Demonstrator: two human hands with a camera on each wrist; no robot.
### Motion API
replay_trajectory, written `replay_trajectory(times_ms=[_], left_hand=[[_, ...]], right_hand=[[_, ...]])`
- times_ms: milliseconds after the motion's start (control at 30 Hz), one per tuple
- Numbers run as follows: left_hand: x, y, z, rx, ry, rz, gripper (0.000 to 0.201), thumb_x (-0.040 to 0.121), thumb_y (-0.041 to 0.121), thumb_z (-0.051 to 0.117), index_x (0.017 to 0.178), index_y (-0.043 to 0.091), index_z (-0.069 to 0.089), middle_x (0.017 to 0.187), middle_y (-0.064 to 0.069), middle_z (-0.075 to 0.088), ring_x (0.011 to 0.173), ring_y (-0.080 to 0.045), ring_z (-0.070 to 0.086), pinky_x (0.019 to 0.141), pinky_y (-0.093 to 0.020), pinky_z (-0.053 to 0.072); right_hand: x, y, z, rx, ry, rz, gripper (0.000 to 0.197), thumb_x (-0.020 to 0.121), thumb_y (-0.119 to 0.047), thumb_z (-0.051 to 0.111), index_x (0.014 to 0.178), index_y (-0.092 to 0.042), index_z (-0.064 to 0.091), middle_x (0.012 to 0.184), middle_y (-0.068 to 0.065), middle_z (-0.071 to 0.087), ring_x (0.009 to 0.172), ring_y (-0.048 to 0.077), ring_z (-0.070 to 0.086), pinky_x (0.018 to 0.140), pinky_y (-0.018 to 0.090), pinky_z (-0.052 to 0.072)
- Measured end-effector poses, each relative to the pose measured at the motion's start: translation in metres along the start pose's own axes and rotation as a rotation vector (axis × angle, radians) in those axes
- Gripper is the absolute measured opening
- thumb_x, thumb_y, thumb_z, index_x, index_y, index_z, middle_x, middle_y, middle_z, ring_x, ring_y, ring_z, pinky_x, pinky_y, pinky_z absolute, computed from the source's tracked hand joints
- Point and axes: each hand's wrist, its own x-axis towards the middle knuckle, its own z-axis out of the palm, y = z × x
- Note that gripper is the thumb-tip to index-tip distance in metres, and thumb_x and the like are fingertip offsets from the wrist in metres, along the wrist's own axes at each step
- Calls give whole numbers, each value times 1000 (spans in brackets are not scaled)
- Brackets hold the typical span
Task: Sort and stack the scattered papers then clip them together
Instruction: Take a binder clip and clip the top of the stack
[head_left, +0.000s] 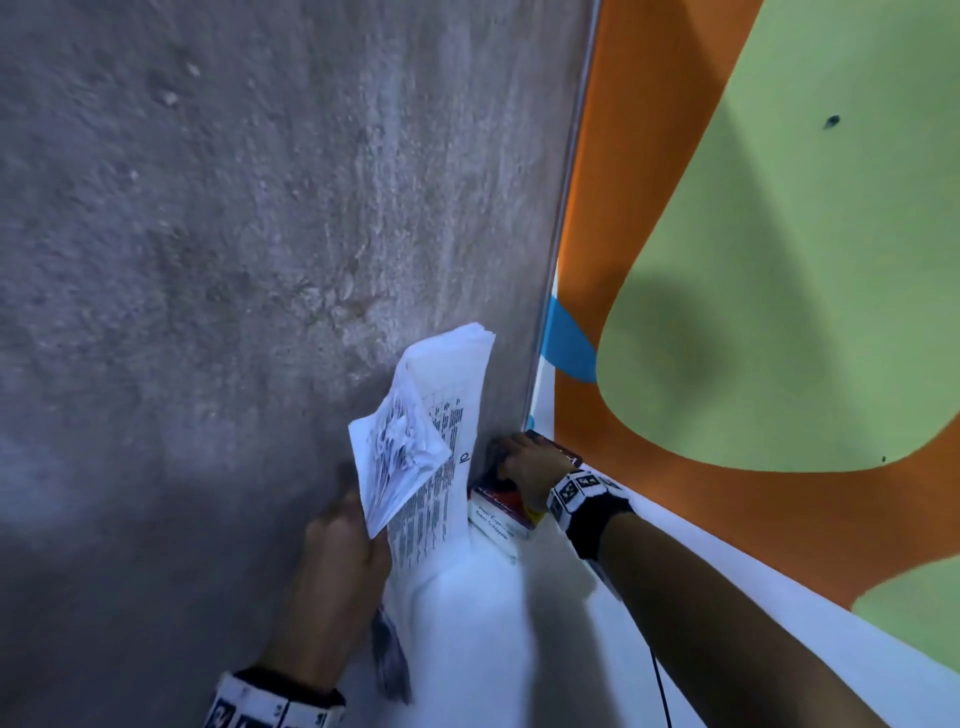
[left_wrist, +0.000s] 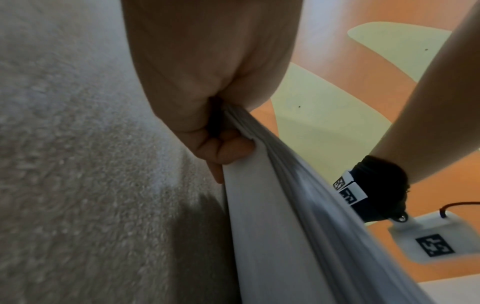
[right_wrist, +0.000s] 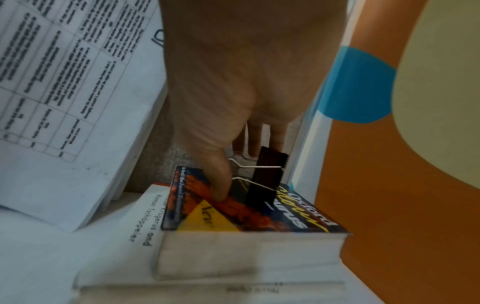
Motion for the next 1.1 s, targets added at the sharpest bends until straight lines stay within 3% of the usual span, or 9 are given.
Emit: replay_trajectory(times_ms=[67, 167, 300, 433, 567, 767, 933, 1033, 1100], left_hand=[[0, -5, 5, -21, -9, 11, 41, 69, -20, 63, 70, 15, 42, 55, -21, 61, 53, -39, 63, 49, -20, 23], [3, -11, 6, -60, -27, -2, 34, 74, -16, 60, 67, 12, 42, 45, 5, 46, 53, -36, 64, 48, -21, 26], [5, -12, 6, -55, -48, 3, 43, 74, -15, 60, 65, 18, 34, 47, -12, 55, 48, -36, 61, 46, -20, 22], [8, -9, 12, -57, -42, 3, 53, 78, -12, 59, 56, 23, 25, 44, 14, 27, 43, -34, 55, 47, -24, 26], [9, 1, 22, -68, -90, 46, 20, 83, 14, 48, 64, 12, 44, 52, -5, 46, 53, -36, 55, 55, -27, 32], [6, 49, 32, -151, -146, 183, 21, 72, 15, 44, 83, 6, 60, 79, -19, 68, 74, -39, 66, 62, -34, 49], [-2, 103, 41, 5, -231, 275, 27, 56, -16, 70, 75, 1, 59, 61, -24, 64, 50, -42, 62, 46, -29, 41], [-7, 129, 58, -118, -241, 381, 4, 74, 2, 62, 73, 3, 58, 64, -18, 65, 63, -38, 67, 51, -33, 48], [-9, 137, 80, -252, -291, 423, 25, 82, 20, 54, 65, 2, 55, 58, -16, 62, 60, -34, 65, 51, -39, 49]], right_hand=[[0, -5, -7, 33, -50, 23, 37, 83, -2, 56, 119, 0, 61, 131, 22, 52, 116, 40, 52, 94, 47, 49], [3, -11, -15, 100, -72, 67, 29, 87, 6, 51, 114, 8, 61, 118, 25, 60, 107, 39, 61, 81, 43, 53], [2, -11, -13, 188, -22, 98, 23, 89, -3, 56, 107, 9, 64, 109, 24, 65, 100, 37, 65, 81, 42, 55], [-13, -2, -1, 243, 138, 113, 28, 87, -24, 63, 99, -1, 70, 108, 18, 64, 107, 33, 58, 84, 42, 50], [-65, 20, -6, 481, 254, 154, 25, 86, -33, 64, 87, -8, 71, 96, 15, 68, 83, 29, 62, 64, 32, 45], [-197, 41, -27, 1071, 626, 347, 57, 75, -23, 80, 125, -28, 54, 90, -4, 72, 73, 9, 65, 66, 14, 49], [-296, 54, -33, 1371, 828, 477, 12, 75, -15, 79, 86, -13, 74, 91, 6, 74, 79, 13, 72, 69, 24, 55], [-342, 58, -14, 1370, 984, 598, 11, 70, -9, 81, 65, -18, 77, 90, 6, 70, 79, 9, 68, 72, 23, 54], [-367, 59, -1, 1315, 989, 677, 14, 72, -3, 80, 63, -13, 77, 92, 10, 68, 80, 8, 67, 72, 21, 53]])
